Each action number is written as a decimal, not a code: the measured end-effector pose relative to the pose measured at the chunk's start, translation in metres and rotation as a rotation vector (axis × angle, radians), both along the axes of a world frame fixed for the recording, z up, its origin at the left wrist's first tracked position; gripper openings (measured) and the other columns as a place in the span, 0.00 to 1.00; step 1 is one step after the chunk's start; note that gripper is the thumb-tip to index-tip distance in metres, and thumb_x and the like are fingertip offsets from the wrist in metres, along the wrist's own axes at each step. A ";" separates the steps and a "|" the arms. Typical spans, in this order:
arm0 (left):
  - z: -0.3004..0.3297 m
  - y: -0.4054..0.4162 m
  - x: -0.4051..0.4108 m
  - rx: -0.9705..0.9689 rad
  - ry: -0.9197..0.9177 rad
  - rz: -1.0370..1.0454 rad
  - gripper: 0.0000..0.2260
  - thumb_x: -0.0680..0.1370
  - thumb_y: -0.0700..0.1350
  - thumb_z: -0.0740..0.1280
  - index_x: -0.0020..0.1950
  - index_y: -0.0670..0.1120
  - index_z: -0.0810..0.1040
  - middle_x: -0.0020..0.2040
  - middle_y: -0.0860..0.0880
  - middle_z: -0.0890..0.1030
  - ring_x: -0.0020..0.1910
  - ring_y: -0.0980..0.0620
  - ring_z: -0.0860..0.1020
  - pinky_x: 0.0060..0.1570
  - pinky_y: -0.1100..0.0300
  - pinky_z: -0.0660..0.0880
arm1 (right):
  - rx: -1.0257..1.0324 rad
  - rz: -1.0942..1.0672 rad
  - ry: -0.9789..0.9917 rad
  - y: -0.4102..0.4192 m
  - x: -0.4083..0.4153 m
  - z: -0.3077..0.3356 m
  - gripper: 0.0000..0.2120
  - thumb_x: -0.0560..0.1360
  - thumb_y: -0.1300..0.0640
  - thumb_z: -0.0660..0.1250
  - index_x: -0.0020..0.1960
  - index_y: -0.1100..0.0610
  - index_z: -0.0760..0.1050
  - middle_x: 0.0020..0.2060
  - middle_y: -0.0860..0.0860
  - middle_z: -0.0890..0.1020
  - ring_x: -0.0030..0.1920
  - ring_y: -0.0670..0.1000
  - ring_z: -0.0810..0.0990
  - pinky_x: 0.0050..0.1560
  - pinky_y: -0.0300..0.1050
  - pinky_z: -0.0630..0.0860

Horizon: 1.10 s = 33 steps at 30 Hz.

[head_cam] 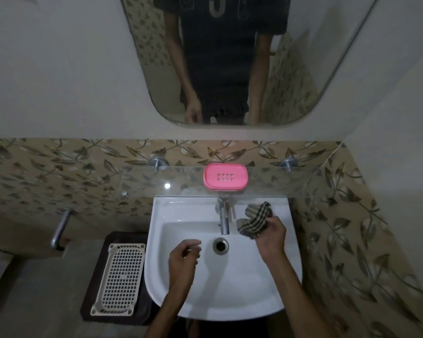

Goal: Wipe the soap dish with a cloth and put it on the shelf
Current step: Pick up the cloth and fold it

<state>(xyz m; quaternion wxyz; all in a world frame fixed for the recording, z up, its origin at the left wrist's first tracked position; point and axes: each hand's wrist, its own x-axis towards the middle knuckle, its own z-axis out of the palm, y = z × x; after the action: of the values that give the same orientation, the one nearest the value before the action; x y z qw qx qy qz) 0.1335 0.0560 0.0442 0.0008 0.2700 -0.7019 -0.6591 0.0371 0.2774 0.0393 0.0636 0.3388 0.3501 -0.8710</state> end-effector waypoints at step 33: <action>0.058 -0.022 -0.025 0.759 -0.072 -0.576 0.23 0.70 0.39 0.75 0.64 0.36 0.81 0.50 0.35 0.83 0.39 0.42 0.84 0.34 0.56 0.81 | -0.431 -0.111 0.038 -0.022 0.050 0.046 0.20 0.76 0.51 0.71 0.65 0.58 0.74 0.65 0.62 0.81 0.64 0.65 0.81 0.70 0.62 0.73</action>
<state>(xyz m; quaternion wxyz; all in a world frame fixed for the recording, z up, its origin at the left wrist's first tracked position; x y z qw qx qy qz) 0.1084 0.0340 0.1023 -0.3048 0.0686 -0.4576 -0.8325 0.0870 0.2556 0.0856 0.0799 0.3195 0.1377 -0.9341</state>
